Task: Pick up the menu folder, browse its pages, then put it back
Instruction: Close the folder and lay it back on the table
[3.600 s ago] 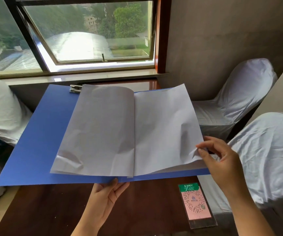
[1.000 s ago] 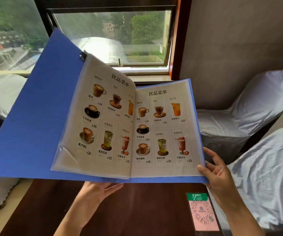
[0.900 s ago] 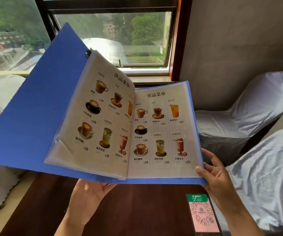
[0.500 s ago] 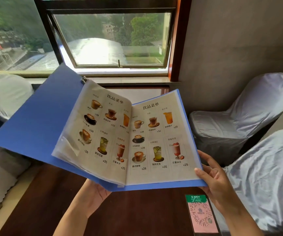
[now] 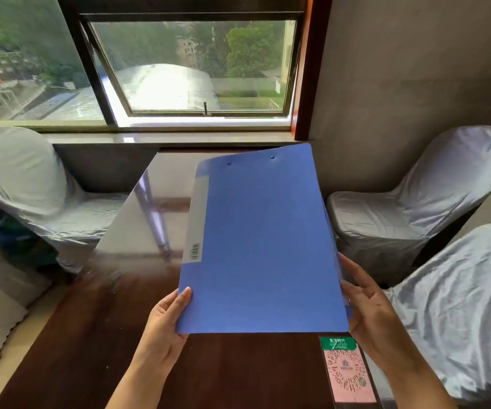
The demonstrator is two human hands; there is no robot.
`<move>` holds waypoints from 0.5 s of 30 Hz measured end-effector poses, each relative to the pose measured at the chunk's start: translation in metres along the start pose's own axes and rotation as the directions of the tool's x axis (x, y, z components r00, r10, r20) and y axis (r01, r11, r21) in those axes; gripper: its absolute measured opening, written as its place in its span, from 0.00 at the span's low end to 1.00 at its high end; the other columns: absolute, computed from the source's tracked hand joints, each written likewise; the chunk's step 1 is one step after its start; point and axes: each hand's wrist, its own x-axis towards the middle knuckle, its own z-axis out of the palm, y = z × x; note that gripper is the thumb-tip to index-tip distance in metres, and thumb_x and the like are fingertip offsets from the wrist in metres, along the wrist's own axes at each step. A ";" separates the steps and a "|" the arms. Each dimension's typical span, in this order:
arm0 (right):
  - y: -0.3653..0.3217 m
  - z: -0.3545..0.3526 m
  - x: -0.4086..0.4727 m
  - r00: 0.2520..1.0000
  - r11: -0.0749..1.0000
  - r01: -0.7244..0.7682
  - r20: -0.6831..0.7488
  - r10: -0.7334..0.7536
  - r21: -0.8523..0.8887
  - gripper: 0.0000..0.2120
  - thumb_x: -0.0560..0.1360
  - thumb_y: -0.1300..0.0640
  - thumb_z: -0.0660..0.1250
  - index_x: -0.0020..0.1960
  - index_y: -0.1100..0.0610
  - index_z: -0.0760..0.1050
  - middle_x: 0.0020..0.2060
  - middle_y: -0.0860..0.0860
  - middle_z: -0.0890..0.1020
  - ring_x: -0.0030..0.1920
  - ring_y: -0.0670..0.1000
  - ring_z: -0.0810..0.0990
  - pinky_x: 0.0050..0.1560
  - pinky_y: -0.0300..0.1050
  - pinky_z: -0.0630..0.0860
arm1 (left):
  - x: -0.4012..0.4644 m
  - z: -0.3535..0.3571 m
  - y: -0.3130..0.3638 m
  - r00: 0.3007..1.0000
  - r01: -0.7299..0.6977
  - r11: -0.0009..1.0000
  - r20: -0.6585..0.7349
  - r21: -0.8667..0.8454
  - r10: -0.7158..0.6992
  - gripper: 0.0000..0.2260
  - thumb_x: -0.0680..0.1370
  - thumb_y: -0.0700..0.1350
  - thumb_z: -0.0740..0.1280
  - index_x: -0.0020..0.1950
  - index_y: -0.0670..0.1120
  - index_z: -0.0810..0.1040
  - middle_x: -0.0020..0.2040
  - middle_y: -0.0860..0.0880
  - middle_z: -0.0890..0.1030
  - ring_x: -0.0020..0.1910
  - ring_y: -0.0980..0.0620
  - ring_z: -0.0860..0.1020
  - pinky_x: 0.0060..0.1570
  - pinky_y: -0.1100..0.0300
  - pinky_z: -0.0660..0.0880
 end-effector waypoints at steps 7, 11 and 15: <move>-0.011 0.003 -0.002 1.000 0.959 0.010 -0.010 -0.013 -0.283 0.22 0.67 0.50 0.68 0.62 0.47 0.72 0.52 0.48 0.85 0.51 0.52 0.84 0.39 0.44 0.82 | -0.004 -0.001 -0.003 0.993 -0.077 0.995 -0.086 0.058 0.082 0.13 0.68 0.45 0.68 0.51 0.43 0.82 0.44 0.45 0.87 0.40 0.49 0.85 0.34 0.61 0.81; -0.009 -0.001 0.000 0.995 0.897 0.038 -0.061 -0.073 -0.441 0.16 0.68 0.55 0.70 0.55 0.47 0.75 0.48 0.47 0.85 0.50 0.50 0.83 0.42 0.46 0.82 | -0.007 0.004 -0.004 0.986 -0.124 0.986 -0.099 0.111 0.135 0.13 0.69 0.47 0.68 0.51 0.45 0.82 0.43 0.47 0.87 0.40 0.50 0.85 0.34 0.62 0.81; -0.007 -0.014 0.003 0.996 0.867 0.026 -0.060 -0.064 -0.497 0.12 0.72 0.63 0.69 0.53 0.51 0.76 0.48 0.48 0.85 0.49 0.49 0.83 0.43 0.44 0.82 | -0.006 0.003 -0.004 0.988 -0.124 0.976 -0.064 0.181 0.137 0.12 0.70 0.50 0.66 0.49 0.46 0.82 0.42 0.49 0.87 0.39 0.53 0.84 0.33 0.63 0.80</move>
